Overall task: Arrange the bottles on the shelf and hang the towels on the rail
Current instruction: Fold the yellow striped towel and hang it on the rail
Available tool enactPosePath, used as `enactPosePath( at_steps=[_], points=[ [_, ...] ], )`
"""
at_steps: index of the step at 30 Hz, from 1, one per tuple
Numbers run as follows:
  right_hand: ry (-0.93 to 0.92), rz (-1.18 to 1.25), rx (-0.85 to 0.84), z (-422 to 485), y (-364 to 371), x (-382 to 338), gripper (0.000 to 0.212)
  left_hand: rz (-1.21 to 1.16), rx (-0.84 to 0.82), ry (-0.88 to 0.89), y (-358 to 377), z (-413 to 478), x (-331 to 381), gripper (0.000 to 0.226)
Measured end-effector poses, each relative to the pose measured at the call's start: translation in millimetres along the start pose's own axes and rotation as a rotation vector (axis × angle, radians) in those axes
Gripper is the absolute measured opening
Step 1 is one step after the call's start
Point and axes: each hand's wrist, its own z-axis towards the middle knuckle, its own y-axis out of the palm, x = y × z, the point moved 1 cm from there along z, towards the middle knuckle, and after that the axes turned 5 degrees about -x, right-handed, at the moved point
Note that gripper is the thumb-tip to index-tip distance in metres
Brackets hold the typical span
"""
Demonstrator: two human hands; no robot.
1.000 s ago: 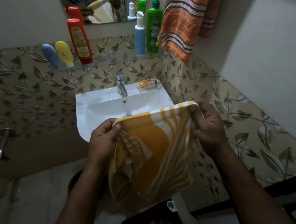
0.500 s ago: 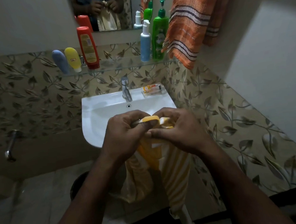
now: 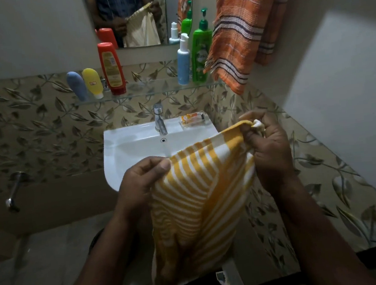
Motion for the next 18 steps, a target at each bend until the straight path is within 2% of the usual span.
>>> enactPosePath(
  at_steps=[2,3,6,8,9,13,16,18],
  points=[
    [0.066,-0.042,-0.049,-3,-3,5,0.008,0.021,0.057,0.053,-3,2,5,0.007],
    [0.097,-0.073,-0.1,-7,0,8,0.015,0.048,0.049,0.089,1,2,9,0.009],
    [0.155,-0.248,-0.372,-18,18,16,0.039,0.173,-0.042,0.176,17,3,20,0.011],
    [0.11,-0.372,-0.518,-22,33,22,0.028,0.251,-0.119,0.208,27,5,22,0.006],
    [0.057,-0.368,-0.525,-21,37,23,0.018,0.245,-0.143,0.216,30,6,22,0.005],
    [-0.168,-0.283,-0.404,-9,27,16,0.007,0.11,-0.196,0.129,29,7,15,0.013],
    [-0.078,-0.012,-0.261,-4,10,11,0.02,0.073,-0.199,0.039,24,1,1,0.012],
    [-0.013,0.045,-0.108,0,0,13,0.022,0.065,-0.137,0.05,20,-2,-5,0.007]
  ],
)
